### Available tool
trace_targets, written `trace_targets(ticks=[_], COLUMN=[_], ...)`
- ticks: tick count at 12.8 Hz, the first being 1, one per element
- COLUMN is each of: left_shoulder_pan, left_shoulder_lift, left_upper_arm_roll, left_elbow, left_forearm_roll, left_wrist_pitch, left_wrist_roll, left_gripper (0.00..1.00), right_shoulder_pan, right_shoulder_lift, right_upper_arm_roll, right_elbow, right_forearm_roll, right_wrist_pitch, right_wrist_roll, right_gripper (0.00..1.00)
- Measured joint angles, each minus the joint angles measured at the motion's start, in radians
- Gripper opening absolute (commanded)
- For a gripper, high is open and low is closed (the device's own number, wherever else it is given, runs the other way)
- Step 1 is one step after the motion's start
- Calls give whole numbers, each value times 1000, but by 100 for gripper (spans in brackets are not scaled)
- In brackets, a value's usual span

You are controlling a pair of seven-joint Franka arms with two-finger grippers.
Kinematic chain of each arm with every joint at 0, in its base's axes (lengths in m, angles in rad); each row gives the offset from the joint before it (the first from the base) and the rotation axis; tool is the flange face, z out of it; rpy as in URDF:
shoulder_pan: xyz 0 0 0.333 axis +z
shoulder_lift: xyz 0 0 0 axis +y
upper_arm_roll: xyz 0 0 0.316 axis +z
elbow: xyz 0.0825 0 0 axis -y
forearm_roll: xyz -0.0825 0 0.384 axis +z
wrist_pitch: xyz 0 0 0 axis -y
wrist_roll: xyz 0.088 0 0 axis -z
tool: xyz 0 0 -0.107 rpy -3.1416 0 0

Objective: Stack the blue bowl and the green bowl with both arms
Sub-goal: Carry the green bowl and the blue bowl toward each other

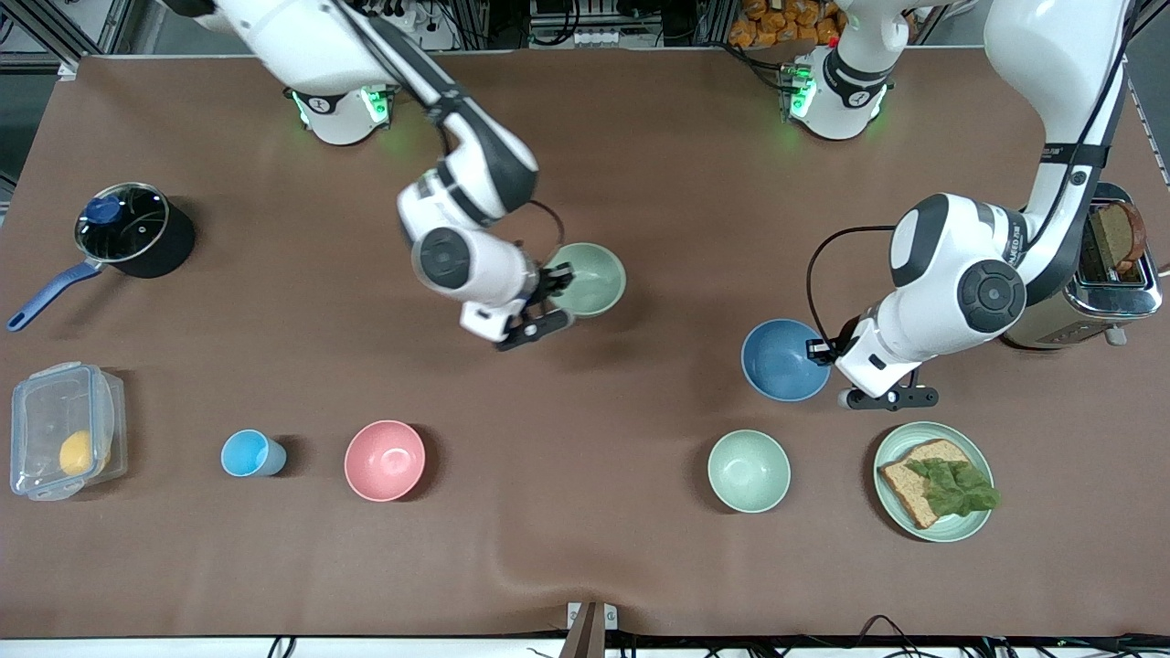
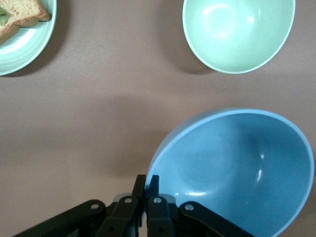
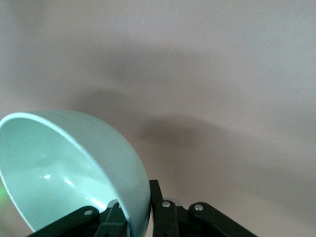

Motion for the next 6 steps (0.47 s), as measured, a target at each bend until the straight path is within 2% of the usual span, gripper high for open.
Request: trace_targets(ticks=[3, 6], left_shoulder_pan=[-3, -27], left_shoulder_lift=[0, 0], left_upper_arm_roll=[-2, -8], left_elbow=[0, -1], left_forearm_roll=[0, 0], left_wrist_pitch=[0, 0], left_wrist_roll=[-3, -50], left_gripper=[0, 0], right_shoulder_pan=[6, 6], right_shoulder_lift=[76, 86], right_upper_arm_roll=[-5, -5], right_elbow=[-2, -1], right_forearm_roll=[1, 1], right_wrist_pitch=[64, 70], right_wrist_roll=[46, 73], right_gripper=[0, 0])
